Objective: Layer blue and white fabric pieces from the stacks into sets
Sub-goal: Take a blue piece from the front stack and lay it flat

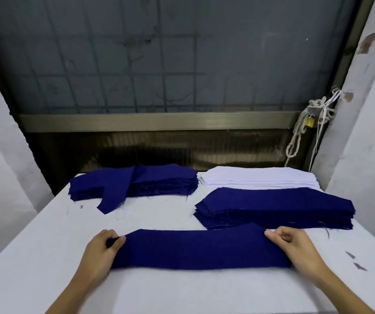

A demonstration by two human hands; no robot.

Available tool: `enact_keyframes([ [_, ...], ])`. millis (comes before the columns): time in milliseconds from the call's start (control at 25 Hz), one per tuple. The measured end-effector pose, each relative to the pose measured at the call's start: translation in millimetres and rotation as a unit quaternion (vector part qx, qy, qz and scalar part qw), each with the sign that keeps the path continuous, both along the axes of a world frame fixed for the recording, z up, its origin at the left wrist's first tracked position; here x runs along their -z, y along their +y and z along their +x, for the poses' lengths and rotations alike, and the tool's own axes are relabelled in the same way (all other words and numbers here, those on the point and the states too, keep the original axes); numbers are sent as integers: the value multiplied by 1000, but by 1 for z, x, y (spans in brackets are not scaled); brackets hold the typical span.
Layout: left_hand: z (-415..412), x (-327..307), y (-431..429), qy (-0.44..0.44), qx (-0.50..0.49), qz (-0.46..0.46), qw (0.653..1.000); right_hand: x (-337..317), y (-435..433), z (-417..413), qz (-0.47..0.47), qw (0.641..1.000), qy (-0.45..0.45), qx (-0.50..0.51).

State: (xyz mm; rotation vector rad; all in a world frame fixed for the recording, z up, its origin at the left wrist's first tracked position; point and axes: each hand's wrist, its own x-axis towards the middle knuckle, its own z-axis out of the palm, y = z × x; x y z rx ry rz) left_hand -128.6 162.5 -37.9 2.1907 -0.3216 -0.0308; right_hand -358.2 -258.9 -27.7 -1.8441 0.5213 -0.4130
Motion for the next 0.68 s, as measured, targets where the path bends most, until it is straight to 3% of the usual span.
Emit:
enact_keyframes([
  [160, 0, 12, -2, -96, -12, 90, 991, 22, -2, 0, -132, 989, 62, 35],
  [320, 0, 17, -2, -113, -14, 115, 987, 28, 0, 1, -272, 955, 77, 88],
  [680, 4, 7, -8, -72, -18, 98, 992, 15, 3, 1, -338, 933, 55, 112],
])
